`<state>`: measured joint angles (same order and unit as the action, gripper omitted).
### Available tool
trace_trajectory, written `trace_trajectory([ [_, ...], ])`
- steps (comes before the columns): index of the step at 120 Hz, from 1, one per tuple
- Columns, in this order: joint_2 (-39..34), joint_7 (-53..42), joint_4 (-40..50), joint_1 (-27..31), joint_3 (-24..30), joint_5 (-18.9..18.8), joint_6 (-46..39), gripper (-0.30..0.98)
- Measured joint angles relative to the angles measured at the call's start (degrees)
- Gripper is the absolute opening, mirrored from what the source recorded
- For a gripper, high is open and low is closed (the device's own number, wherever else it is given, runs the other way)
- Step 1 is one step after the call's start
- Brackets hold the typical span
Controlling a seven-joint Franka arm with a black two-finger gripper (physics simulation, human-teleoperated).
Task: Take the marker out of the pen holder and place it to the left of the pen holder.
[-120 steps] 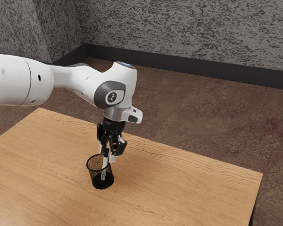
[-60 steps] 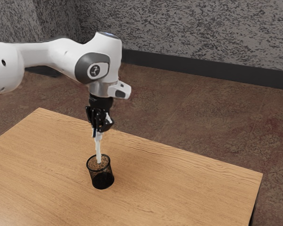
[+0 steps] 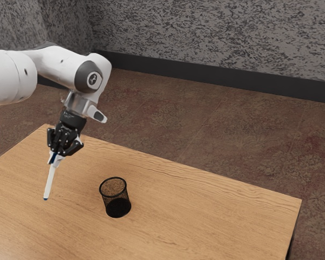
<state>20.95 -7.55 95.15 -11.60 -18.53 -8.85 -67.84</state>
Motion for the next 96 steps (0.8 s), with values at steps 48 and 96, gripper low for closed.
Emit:
trace_trajectory([
  [48, 17.98, 0.27, -8.49, 0.95, -1.21, 2.89, 2.53, -0.1],
  [96, 22.79, 0.16, -10.64, 0.97, -1.09, 4.67, 0.89, 0.08],
])
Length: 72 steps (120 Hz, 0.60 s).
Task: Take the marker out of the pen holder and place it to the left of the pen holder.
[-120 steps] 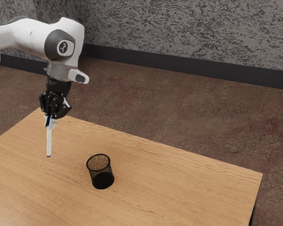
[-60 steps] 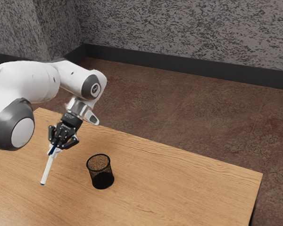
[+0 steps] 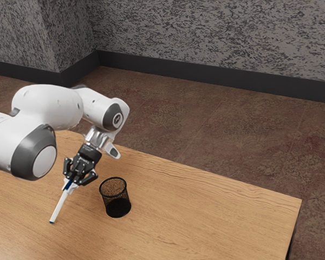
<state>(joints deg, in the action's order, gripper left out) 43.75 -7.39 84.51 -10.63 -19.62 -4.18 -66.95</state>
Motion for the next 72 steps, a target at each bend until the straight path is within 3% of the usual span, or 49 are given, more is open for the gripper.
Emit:
trace_trajectory([
  [14, 0.06, 0.15, -0.03, 0.0, 0.03, 0.35, -0.1, 0.32],
  [27, -1.46, 0.28, -0.87, -0.05, 0.17, 0.89, -0.1, 0.47],
  [33, -6.82, 0.33, -1.28, -0.07, 1.47, 1.05, -0.06, 0.51],
  [55, -38.81, -0.03, 4.04, -0.21, 7.83, 1.19, -5.93, 0.61],
  [72, -45.17, -1.03, 4.61, 0.1, 8.75, 2.45, -12.2, 0.65],
])
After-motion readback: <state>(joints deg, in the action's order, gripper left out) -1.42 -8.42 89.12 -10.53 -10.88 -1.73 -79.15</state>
